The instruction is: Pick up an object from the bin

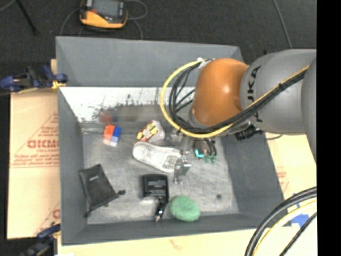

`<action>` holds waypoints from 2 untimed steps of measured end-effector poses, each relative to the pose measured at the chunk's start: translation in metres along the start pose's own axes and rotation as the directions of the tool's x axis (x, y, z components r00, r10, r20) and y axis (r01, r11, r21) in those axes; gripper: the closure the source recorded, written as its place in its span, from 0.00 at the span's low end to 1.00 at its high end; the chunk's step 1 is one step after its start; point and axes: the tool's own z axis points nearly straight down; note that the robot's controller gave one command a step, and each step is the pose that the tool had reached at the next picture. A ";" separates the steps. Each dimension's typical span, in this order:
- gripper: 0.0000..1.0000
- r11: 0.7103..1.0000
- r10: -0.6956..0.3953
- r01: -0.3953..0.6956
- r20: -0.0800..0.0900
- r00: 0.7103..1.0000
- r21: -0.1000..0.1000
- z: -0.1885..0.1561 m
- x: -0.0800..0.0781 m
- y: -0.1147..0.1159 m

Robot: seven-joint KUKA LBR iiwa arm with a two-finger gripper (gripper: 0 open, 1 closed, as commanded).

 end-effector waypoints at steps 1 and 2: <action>0.00 1.000 0.000 0.000 0.008 1.000 0.000 -0.004 -0.002 0.000; 1.00 0.976 -0.218 0.218 0.022 0.976 0.001 0.065 -0.022 0.003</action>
Offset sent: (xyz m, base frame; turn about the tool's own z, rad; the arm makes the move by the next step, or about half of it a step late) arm 0.0125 0.0018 -0.0807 -0.2227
